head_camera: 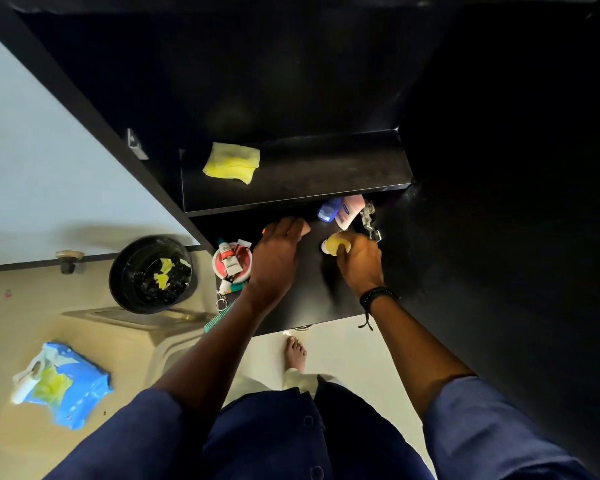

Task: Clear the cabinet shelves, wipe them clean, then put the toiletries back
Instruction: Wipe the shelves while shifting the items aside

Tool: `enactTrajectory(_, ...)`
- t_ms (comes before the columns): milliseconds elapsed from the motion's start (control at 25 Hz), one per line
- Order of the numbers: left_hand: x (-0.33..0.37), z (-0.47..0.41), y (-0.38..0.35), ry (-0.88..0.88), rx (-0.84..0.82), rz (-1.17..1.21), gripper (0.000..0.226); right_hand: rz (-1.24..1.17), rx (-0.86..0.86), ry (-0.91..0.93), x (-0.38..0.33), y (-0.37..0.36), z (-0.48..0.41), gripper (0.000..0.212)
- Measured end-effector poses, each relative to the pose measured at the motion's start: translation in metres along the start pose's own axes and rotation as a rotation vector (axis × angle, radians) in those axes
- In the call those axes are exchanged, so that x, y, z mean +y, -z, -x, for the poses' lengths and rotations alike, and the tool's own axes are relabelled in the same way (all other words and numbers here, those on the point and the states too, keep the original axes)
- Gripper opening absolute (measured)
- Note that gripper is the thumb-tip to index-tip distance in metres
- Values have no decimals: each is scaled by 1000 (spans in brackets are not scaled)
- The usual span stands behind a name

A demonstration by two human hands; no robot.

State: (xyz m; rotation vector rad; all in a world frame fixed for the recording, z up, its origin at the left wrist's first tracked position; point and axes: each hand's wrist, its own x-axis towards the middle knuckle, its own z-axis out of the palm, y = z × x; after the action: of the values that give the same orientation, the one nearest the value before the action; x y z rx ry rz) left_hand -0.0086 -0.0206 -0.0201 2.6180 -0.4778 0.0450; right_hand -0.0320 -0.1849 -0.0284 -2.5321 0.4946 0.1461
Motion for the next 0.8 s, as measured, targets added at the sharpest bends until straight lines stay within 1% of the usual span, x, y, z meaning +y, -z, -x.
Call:
enactTrajectory(120,19,-18,-18,-7,-31,30,37,122,8,-41,12,13,-6,23)
enactTrajectory(200,26,-29,-31,50,-101,34,29,171,-16,-60,16,13,-9,23)
enactTrajectory(320,34,-45,-50,124,-213,30,24,222,-34,-12,19,9,-16,24)
enactTrajectory(400,39,-53,-59,151,-231,16,23,240,-34,37,21,5,-23,25)
enactTrajectory(600,49,-62,-70,158,-205,4,28,274,-49,109,23,4,-36,30)
enactTrajectory(680,52,-63,-70,155,-199,40,27,244,-33,119,26,4,-40,31)
enactTrajectory(800,54,-61,-72,158,-224,67,33,197,-8,144,32,1,-41,33)
